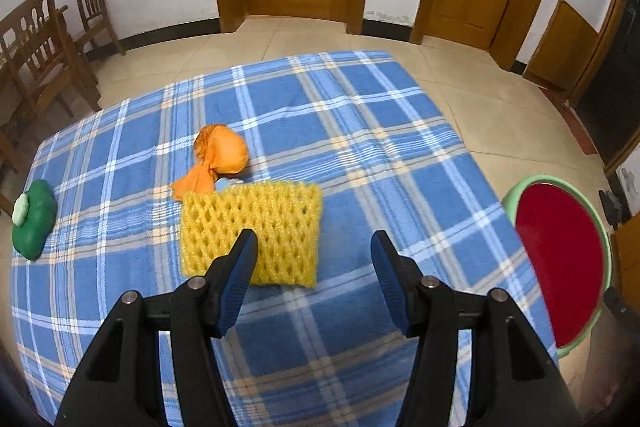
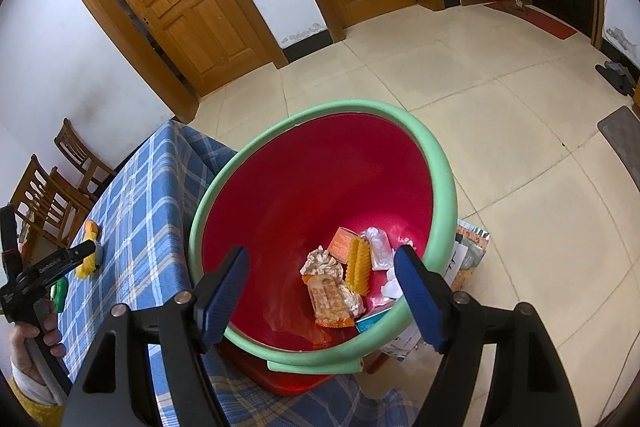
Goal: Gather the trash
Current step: 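Move both tools back over the table toward the yellow foam net, then close the left tool on the yellow foam net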
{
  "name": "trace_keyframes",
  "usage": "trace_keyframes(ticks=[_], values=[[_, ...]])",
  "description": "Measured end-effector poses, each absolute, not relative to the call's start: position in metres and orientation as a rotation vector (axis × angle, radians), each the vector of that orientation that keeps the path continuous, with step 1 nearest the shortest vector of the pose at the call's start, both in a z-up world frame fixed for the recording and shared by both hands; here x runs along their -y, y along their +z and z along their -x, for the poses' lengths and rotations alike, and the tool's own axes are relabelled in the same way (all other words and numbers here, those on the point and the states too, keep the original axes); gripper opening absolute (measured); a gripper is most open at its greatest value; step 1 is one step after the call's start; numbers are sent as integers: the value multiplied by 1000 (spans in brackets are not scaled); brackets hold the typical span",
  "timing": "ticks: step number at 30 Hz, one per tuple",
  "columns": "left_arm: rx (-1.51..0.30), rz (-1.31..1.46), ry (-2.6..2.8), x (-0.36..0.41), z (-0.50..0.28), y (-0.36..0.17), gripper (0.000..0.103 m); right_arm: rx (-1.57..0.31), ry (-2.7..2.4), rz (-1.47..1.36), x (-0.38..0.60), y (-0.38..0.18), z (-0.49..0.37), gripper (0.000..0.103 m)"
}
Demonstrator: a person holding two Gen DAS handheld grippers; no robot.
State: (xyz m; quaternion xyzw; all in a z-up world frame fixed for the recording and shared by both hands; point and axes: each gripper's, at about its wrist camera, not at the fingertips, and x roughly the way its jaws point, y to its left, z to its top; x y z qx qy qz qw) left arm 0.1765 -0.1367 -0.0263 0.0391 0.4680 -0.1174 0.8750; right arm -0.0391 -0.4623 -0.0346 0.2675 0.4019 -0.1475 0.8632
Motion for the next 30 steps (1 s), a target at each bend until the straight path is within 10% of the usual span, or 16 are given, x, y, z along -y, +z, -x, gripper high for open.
trace_keyframes(ticks=[5,18,30], values=[[-950,-128,-238,139,-174,-27,58,-843,-307,-561,462,-34,39,77],[-931,-71,-235,113,-168,-20,2,-828,-277,-529,448,-23,36,77],[-918,69,-190,55,-157,-12,1,-817,-192,-466,411,0,21,77]])
